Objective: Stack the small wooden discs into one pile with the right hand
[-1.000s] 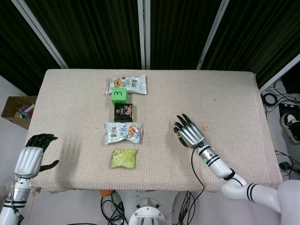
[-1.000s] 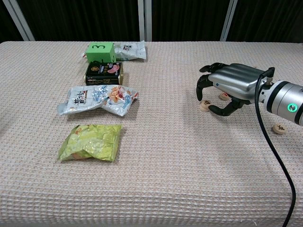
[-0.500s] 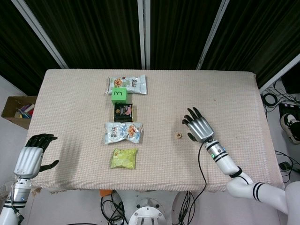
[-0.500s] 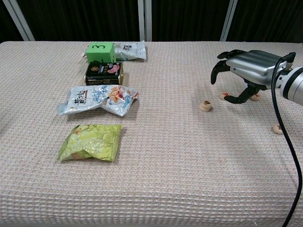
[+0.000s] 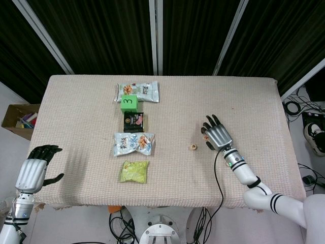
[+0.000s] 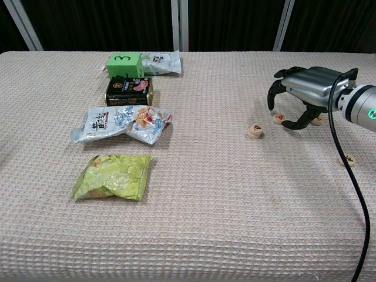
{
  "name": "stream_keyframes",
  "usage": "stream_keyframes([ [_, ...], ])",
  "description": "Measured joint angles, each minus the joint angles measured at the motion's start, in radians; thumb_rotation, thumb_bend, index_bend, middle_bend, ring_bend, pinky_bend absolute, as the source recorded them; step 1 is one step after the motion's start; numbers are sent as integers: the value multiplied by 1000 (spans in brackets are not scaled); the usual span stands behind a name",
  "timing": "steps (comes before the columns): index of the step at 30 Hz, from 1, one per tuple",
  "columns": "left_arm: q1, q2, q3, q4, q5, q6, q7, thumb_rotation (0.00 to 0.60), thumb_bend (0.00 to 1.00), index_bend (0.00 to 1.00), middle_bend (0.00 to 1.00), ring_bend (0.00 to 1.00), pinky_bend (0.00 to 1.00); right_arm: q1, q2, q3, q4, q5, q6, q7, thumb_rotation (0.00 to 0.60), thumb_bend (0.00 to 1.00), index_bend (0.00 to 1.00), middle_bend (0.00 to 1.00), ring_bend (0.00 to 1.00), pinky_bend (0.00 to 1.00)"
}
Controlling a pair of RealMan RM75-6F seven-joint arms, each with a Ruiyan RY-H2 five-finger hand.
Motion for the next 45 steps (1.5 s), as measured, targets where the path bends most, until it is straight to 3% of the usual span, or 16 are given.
stream_keyframes([
  [13, -1, -5, 0, 12, -5, -5, -9, 600, 85, 267, 227, 169, 186, 9, -30, 3, 56, 15, -15, 23, 600, 302, 452, 283, 0, 0],
  [21, 0, -7, -2, 18, -5, -1, -11, 600, 86, 267, 226, 169, 186, 12, -43, 3, 81, 8, -8, 48, 600, 349, 532, 309, 0, 0],
  [26, 2, -4, -3, 16, -9, 0, -12, 600, 85, 267, 227, 169, 186, 1, -7, -1, 24, -21, 30, 65, 600, 351, 533, 306, 0, 0],
  [36, -2, -5, -3, 10, -5, -4, -6, 600, 85, 266, 227, 170, 186, -1, 116, -19, -218, -67, 42, 47, 600, 351, 531, 295, 0, 0],
  [45, -1, -10, -1, 15, -8, -6, -11, 600, 85, 266, 226, 170, 186, 33, 111, -31, -235, -48, -12, -51, 600, 350, 509, 286, 0, 0],
])
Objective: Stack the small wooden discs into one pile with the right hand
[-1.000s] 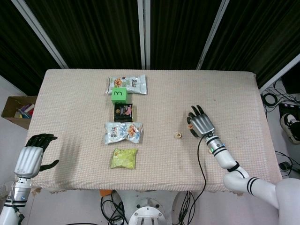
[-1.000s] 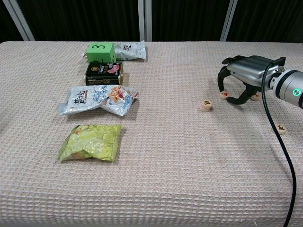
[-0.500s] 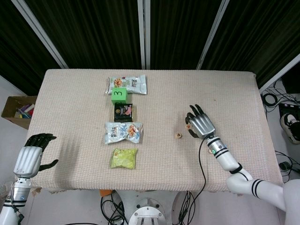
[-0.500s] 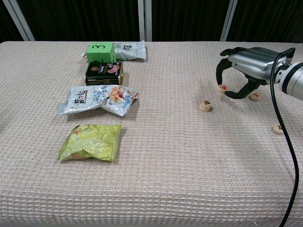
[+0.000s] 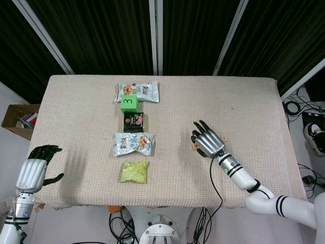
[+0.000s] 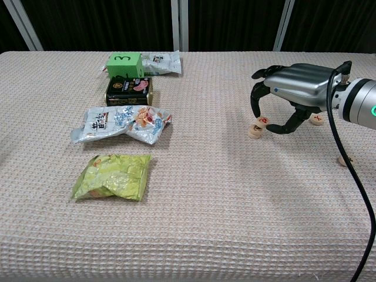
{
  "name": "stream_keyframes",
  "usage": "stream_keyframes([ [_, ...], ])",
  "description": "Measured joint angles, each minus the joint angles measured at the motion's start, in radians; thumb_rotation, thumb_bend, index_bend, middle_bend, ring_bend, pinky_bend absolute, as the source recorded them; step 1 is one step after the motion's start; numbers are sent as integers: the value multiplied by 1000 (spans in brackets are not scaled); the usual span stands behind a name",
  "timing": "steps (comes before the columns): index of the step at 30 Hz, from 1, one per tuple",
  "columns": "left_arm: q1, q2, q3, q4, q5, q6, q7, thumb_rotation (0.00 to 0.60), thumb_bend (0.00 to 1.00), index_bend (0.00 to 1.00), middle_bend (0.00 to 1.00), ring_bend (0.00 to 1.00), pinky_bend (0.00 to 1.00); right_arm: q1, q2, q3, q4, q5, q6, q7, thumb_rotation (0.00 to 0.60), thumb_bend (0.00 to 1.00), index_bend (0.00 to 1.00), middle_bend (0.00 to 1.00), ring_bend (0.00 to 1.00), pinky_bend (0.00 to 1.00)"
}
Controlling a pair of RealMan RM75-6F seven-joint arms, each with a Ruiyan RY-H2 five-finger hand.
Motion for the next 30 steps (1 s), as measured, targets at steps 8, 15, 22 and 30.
stream_keyframes([
  [8, -1, -3, 0, 5, 0, -2, -4, 600, 86, 265, 227, 170, 186, 13, -14, -2, 4, 19, -5, -57, 600, 351, 481, 275, 0, 0],
  [15, -1, -3, 0, 6, -1, -3, -5, 600, 86, 265, 226, 169, 186, 23, -30, -2, 15, 32, -8, -75, 600, 350, 457, 271, 0, 0],
  [22, -1, -4, 0, 8, -1, -2, -6, 600, 86, 266, 227, 170, 186, 25, -31, -4, 15, 35, -4, -76, 600, 349, 428, 269, 0, 0],
  [30, -1, -4, 0, 8, -1, -2, -7, 600, 85, 265, 226, 170, 186, 23, -31, -10, 13, 33, 1, -72, 600, 348, 417, 268, 0, 0],
])
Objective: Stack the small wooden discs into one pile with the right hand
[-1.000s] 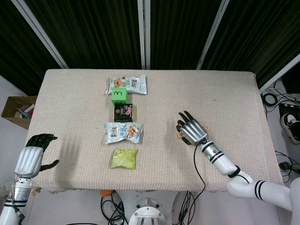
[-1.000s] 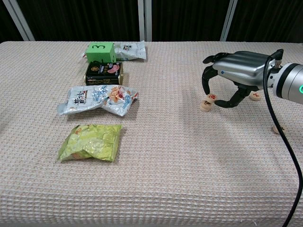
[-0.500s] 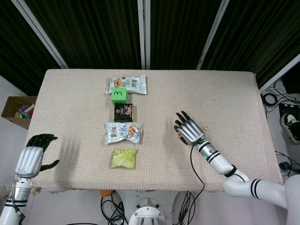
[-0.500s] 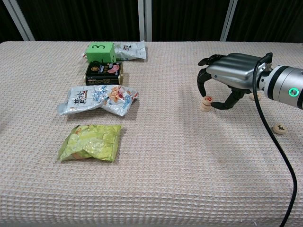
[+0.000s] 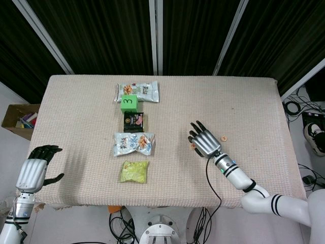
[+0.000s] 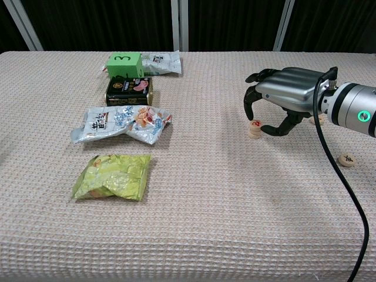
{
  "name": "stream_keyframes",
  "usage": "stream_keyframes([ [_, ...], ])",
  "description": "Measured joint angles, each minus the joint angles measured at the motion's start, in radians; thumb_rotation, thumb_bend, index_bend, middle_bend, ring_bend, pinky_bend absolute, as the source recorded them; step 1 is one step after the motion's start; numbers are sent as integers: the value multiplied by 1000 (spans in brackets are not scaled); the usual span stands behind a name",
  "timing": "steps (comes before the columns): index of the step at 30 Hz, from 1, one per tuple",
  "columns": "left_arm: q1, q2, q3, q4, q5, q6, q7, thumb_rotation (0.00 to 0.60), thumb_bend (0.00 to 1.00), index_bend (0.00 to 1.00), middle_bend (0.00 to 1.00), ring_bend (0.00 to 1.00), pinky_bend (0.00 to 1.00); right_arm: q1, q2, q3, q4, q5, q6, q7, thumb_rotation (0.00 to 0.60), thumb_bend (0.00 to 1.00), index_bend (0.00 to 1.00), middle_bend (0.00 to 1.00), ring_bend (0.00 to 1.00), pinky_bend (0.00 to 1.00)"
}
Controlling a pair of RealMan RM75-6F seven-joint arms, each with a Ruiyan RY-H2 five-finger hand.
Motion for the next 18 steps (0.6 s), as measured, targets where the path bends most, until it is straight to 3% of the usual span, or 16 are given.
stream_keyframes([
  [11, 2, -2, 1, 3, 0, 3, -3, 600, 86, 258, 226, 170, 186, -16, 12, 3, -13, -12, 50, 19, 600, 232, 378, 262, 0, 0],
  [18, 4, -6, 1, 6, 0, 5, -8, 600, 86, 258, 226, 169, 186, -87, 94, 7, -29, 14, 121, 66, 600, 218, 377, 263, 0, 0],
])
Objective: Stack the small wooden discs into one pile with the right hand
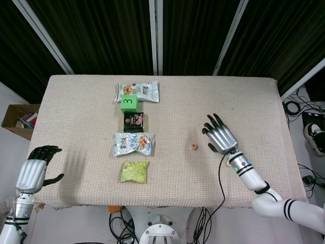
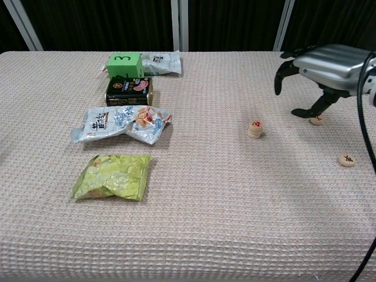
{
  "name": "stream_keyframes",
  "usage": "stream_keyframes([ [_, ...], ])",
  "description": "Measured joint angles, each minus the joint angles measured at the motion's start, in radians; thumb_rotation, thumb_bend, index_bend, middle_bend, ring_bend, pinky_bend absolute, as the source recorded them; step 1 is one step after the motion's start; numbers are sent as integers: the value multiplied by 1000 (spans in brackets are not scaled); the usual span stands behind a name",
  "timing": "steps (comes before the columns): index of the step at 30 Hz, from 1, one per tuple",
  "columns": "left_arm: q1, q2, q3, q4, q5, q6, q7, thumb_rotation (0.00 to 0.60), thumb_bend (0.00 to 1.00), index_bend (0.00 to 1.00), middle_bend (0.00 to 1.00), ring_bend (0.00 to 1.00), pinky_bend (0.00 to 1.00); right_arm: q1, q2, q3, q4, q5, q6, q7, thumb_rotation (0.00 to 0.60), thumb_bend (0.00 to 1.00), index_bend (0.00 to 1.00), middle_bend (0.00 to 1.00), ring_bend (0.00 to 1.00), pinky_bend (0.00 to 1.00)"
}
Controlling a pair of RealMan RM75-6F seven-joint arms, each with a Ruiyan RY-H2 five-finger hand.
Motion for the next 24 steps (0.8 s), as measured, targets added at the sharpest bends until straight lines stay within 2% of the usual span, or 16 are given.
stream_keyframes([
  [9, -2, -1, 2, -7, 4, -2, 10, 600, 85, 258, 226, 169, 186, -43, -13, -18, 127, 70, -40, 41, 600, 217, 389, 263, 0, 0],
  [24, 0, 5, 1, -20, -2, -3, 24, 600, 85, 258, 226, 170, 185, -35, -93, -11, 282, 60, -98, 110, 600, 267, 415, 265, 0, 0],
])
